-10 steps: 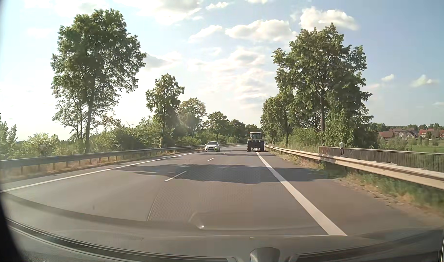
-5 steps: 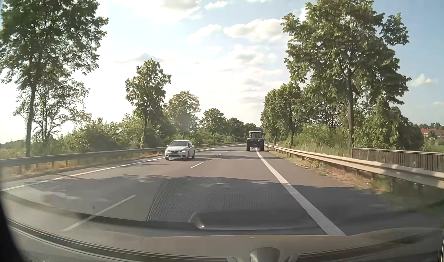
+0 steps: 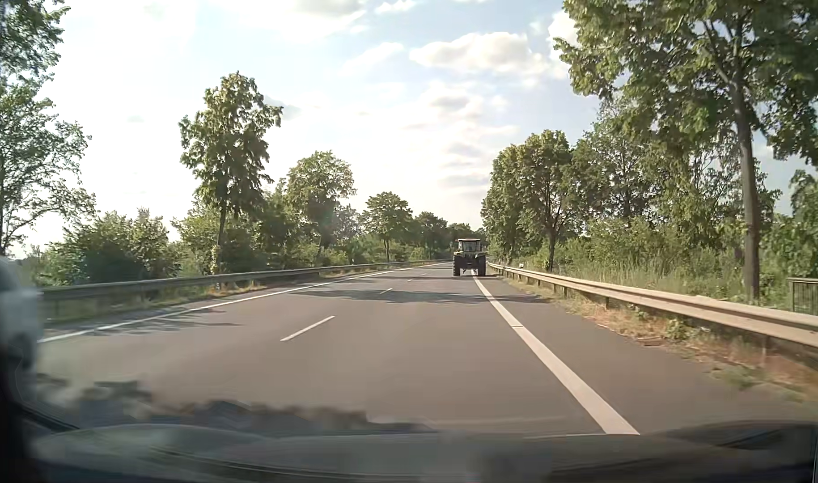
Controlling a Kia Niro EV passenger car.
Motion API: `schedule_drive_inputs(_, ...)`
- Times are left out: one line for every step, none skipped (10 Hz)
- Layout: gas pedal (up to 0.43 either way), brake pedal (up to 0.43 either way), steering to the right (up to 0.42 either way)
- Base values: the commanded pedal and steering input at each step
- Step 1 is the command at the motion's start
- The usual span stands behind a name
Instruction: Follow the waypoints while adhering to traffic rules and regulations
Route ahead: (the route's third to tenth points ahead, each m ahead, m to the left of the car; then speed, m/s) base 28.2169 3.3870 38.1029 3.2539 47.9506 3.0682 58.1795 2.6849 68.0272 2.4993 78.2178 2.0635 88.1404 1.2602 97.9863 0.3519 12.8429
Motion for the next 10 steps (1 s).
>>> schedule_drive_inputs(0.079,0.012,0.004)
schedule_drive_inputs(0.087,0.006,0.004)
schedule_drive_inputs(0.087,0.006,0.004)
schedule_drive_inputs(0.087,0.006,0.004)
schedule_drive_inputs(0.087,0.006,0.003)
schedule_drive_inputs(0.087,0.006,0.001)
schedule_drive_inputs(0.087,0.006,0.001)
schedule_drive_inputs(0.087,0.006,0.001)
schedule_drive_inputs(0.087,0.006,0.002)
schedule_drive_inputs(0.087,0.006,0.003)
